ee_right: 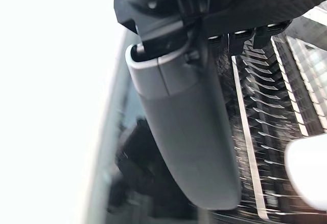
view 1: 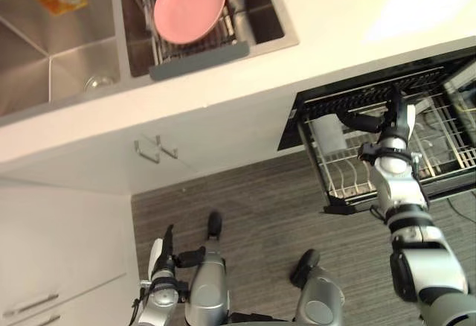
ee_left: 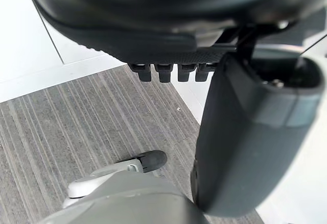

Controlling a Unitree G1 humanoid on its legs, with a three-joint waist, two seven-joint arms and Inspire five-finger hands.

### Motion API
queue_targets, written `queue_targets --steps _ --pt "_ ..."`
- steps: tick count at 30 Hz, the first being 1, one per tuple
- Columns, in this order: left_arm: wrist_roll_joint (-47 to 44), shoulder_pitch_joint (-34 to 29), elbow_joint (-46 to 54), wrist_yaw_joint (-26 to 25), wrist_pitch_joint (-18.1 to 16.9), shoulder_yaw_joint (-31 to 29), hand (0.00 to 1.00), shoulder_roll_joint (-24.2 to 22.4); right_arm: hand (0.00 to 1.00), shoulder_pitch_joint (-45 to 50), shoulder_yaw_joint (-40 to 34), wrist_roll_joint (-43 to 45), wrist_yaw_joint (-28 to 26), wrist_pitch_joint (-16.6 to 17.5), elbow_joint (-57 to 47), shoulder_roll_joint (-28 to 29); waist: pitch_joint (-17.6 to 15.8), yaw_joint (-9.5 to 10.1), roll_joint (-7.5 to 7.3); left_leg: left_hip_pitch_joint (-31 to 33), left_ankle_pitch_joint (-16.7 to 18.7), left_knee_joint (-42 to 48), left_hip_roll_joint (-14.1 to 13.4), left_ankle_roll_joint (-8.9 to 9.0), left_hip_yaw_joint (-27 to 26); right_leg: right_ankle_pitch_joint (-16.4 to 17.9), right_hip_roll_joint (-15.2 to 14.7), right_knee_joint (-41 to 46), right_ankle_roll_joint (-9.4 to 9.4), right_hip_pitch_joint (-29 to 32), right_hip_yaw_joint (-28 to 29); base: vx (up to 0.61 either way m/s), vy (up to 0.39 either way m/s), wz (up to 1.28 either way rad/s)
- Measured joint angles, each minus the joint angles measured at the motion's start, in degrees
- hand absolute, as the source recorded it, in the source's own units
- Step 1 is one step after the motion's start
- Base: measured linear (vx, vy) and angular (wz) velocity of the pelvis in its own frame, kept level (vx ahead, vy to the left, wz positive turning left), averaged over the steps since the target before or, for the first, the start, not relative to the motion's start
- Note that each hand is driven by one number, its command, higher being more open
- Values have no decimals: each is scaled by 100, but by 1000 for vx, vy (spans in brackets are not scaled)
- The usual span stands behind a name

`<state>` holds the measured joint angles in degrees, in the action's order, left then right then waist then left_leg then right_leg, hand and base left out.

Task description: Walk over to the sink, pick up the cup, carry it to the dishwasher, place the cup inside the dishwasher, then close the dishwasher door

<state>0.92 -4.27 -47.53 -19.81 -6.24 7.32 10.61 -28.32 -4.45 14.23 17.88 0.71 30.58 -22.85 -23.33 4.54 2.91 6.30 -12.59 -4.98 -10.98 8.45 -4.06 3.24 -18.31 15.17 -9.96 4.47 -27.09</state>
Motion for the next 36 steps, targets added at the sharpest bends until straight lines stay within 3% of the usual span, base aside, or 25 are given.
queue_targets --steps 3,7,11,14,15,20,23,28,29,30,31,32,33,34,35,36 --pt "-218 -177 -100 25 95 -141 100 -32 100 743 1 219 -131 -127 -944 506 296 -99 -117 -210 40 2 -79 33 -380 -202 171 -484 -10 -278 84 92 -19 -30" --pt "-610 -447 -239 61 154 -546 100 -221 100 1510 -16 496 -278 -128 -2281 1029 668 -243 -120 -487 119 3 -266 101 -532 -352 452 -953 31 -648 140 46 -57 -21" --pt "-892 -696 -296 186 188 -858 100 -351 100 2341 -386 848 -458 455 -3671 1284 956 -388 -124 -528 162 31 -365 77 -809 -364 569 -1126 50 -921 -123 -4 -31 20" --pt "-1105 -743 -417 524 244 -1030 100 -379 100 2865 -665 937 -559 912 -4616 1399 1064 -502 -145 -480 315 348 -401 -163 -1423 -348 426 -1124 -15 -1152 -350 -9 14 35" --pt "-1169 -778 -456 673 274 -1032 100 -364 100 2965 -731 953 -594 1074 -4804 1391 1126 -593 -145 -493 316 416 -356 -162 -1527 -321 321 -1087 -76 -1259 -460 16 45 49" --pt "-1332 -799 -732 1137 289 -1023 100 -335 100 3019 -729 1295 -1010 1499 -5105 1389 1404 -596 -147 -651 319 257 -78 -219 -1763 -276 -8 -998 -281 -1335 -502 10 67 13" --pt "-1703 -782 -831 1218 330 -988 100 -290 100 2937 -567 1705 -1160 1523 -5104 1395 1461 -533 -199 -625 458 519 2 -263 -1805 -237 -176 -919 -361 -1364 -482 27 42 1" --pt "-2112 -646 -828 1338 543 -972 100 -268 100 2653 -351 2301 -1255 1322 -4790 1398 1471 -349 -311 -97 1383 1987 15 -304 -1484 -106 -513 -517 -464 -1606 -757 37 74 25" --pt "-2109 -588 -811 1335 578 -969 100 -249 100 2649 -345 2398 -1227 1276 -4743 1402 1460 -309 -346 -10 1450 2091 30 -327 -1386 -129 -560 -356 -425 -1601 -868 25 115 53" --pt "-2109 -537 -806 1312 646 -967 100 -232 100 2669 -320 2523 -1121 1209 -4658 1402 1449 -290 -365 22 1460 2068 4 -346 -1280 -229 -606 92 -135 -1451 -823 8 144 64" --pt "-2103 -549 -755 1260 698 -965 100 -228 100 2716 -280 2650 -1008 1150 -4610 1401 1444 -255 -376 -27 1456 1901 -23 -386 -1200 -530 -606 639 314 -1155 -412 10 159 58" --pt "-2087 -558 -692 1243 739 -952 100 -212 100 2743 -274 2719 -973 1150 -4603 1401 1431 -241 -399 -82 1457 1750 -11 -401 -1158 -748 -606 917 575 -974 -98 25 177 60" --pt "-1995 -570 -669 1203 810 -887 100 -130 100 2851 -274 2746 -942 1151 -4568 1432 1442 -260 -508 -313 1455 1231 83 -402 -1146 -1316 -607 1378 877 -615 442 116 171 79" --pt "-1936 -554 -665 1109 878 -844 100 -29 100 2932 -275 2797 -944 1165 -4570 1518 1448 -356 -546 -373 1462 917 82 -440 -1067 -516 -355 1562 430 -374 773 119 125 84" --pt "-1929 -530 -674 1070 909 -852 100 -9 100 2928 -273 2852 -958 1165 -4569 1544 1415 -390 -585 -380 1413 784 31 -601 -988 -50 -103 1532 433 -290 877 127 41 75" --pt "-1911 -452 -682 1032 1004 -854 100 14 100 2929 -274 2913 -978 1160 -4544 1565 1377 -386 -603 -416 1331 606 -44 -708 -878 509 489 1226 542 -99 1121 39 -25 41"
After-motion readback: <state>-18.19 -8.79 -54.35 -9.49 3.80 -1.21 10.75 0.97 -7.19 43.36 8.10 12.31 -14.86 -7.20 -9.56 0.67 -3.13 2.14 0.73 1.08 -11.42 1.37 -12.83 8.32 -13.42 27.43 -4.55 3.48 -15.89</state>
